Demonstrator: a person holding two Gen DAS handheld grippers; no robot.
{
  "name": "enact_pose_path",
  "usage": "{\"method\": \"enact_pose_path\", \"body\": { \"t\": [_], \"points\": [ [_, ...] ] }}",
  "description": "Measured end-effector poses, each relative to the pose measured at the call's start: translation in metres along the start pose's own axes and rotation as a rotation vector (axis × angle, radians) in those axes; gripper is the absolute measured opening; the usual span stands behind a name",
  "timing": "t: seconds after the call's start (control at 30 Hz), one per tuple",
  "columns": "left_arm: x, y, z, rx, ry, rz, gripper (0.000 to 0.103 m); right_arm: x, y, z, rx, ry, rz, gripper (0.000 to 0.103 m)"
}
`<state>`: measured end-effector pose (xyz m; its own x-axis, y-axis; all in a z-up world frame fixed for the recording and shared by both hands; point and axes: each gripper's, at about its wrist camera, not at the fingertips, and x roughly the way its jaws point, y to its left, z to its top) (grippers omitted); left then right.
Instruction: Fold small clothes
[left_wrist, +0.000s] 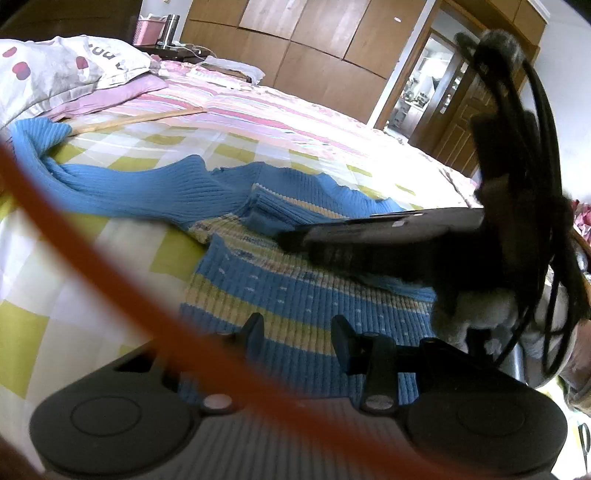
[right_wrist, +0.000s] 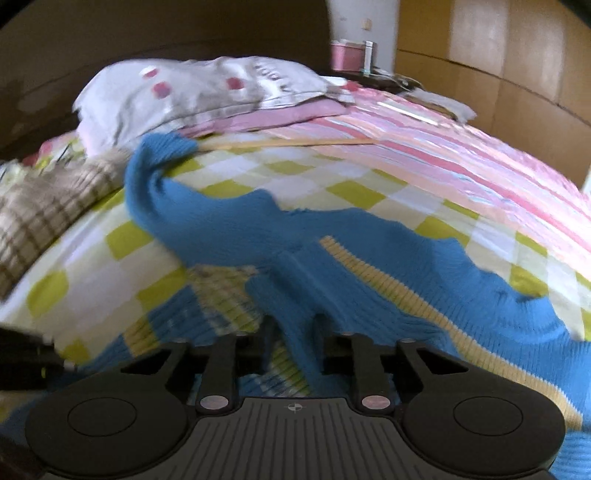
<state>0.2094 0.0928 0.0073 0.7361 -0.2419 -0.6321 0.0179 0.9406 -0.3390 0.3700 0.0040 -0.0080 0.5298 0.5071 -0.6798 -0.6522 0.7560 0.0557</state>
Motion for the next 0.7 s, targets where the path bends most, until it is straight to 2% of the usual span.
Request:
{"method": "enact_pose_path", "body": {
  "t": [0.07,0.13,0.23,0.27,0.33,0.47,0.57,0.67,0.7],
  "points": [
    [0.0,0.001,0.0,-0.002,-0.002,-0.001,0.045,-0.007,-0.01,0.003,0.111,-0.019,0.045,0.007],
    [0.0,0.001,0.0,-0.003,0.0,-0.001,0.045,-0.014,-0.013,0.001,0.162,-0.035,0.096,0.007],
    [0.001,0.0,-0.001,0.001,0.004,0.001,0.045,-0.013,-0.005,-0.004,0.097,0.02,0.153,0.009],
    [0.001,0.0,-0.001,0.003,0.005,0.002,0.045,-0.012,0.0,-0.006,0.059,0.044,0.144,0.01],
    [0.001,-0.001,-0.001,0.006,0.006,0.002,0.045,-0.013,0.001,-0.006,0.046,0.037,0.13,0.013],
    [0.001,0.001,0.0,-0.001,0.003,-0.001,0.045,-0.02,-0.012,0.002,0.141,-0.028,0.152,0.015],
    [0.001,0.003,0.0,-0.005,-0.004,0.004,0.045,-0.01,-0.022,0.006,0.18,-0.044,0.092,0.015],
    [0.0,0.004,0.001,-0.008,-0.012,0.014,0.045,0.008,-0.025,0.002,0.139,-0.01,-0.058,0.016],
    [-0.001,0.005,0.001,-0.009,-0.018,0.02,0.045,0.011,-0.029,-0.002,0.152,-0.009,-0.07,0.016]
  ]
}}
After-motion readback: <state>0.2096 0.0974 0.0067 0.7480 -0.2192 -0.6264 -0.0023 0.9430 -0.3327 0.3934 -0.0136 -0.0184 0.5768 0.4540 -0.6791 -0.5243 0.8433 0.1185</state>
